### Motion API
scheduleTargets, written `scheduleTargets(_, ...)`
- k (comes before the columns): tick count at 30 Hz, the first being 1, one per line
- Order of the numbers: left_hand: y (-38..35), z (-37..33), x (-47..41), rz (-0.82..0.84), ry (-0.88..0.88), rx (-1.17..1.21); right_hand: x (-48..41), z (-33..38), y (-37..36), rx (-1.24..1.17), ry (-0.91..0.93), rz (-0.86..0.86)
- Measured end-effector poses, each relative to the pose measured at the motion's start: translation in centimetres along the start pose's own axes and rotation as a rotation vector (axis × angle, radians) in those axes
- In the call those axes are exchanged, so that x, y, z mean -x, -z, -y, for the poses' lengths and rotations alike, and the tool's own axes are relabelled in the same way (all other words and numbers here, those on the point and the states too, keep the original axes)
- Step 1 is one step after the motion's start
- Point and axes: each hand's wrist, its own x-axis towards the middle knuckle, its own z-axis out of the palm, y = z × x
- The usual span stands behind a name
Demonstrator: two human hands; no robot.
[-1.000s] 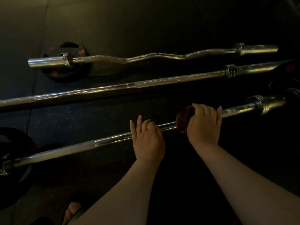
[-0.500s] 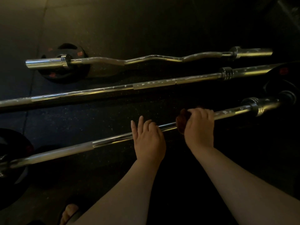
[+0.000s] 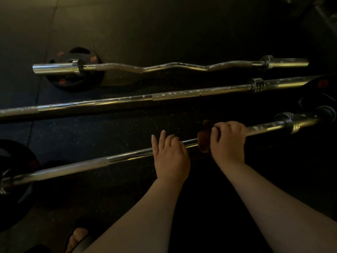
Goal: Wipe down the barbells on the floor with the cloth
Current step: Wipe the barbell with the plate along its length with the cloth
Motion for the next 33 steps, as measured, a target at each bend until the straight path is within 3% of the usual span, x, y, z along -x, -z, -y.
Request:
scheduleTargets(3, 0.0, 0.1, 0.1, -0.006, 0.019, -0.027, 0.9, -0.1, -0.6, 0.023, 0.253, 0.061)
scheduleTargets(5, 0.0, 0.4, 0.2, -0.017, 0.017, -0.017, 0.0, -1.3, -0.1, 0.029, 0.312, 0.111)
scheduleTargets(11, 0.0, 0.3, 0.1, 0.021, -0.009, 0.032, -2.0, -2.6, 0.2, -0.127, -0.119, -0.024)
scheduleTargets(17, 0.0, -0.1, 0.0, 0.023, 0.024, -0.002, 0.3, -0.9, -0.2, -0.105, 0.251, 0.148)
scheduleTargets(23, 0.1, 0.4, 0.2, 0.034, 0.013, 0.035, -2.5, -2.4, 1.6, -0.071, -0.063, 0.044)
scheduleTargets(30, 0.4, -0.2, 0.4, 0.055, 0.007, 0.017, -1.5, -1.2, 1.2, 0.019, 0.298, 0.191)
scheduleTargets(31, 0.5, -0.1, 0.4, 0.057, 0.002, 0.024, -2.2, -2.4, 1.3, 0.070, 0.251, 0.171)
scheduleTargets(33, 0.4, 0.1, 0.3, 0.065, -0.008, 0.031, -3.3, -3.9, 1.7, 0.020, -0.014, 0.083)
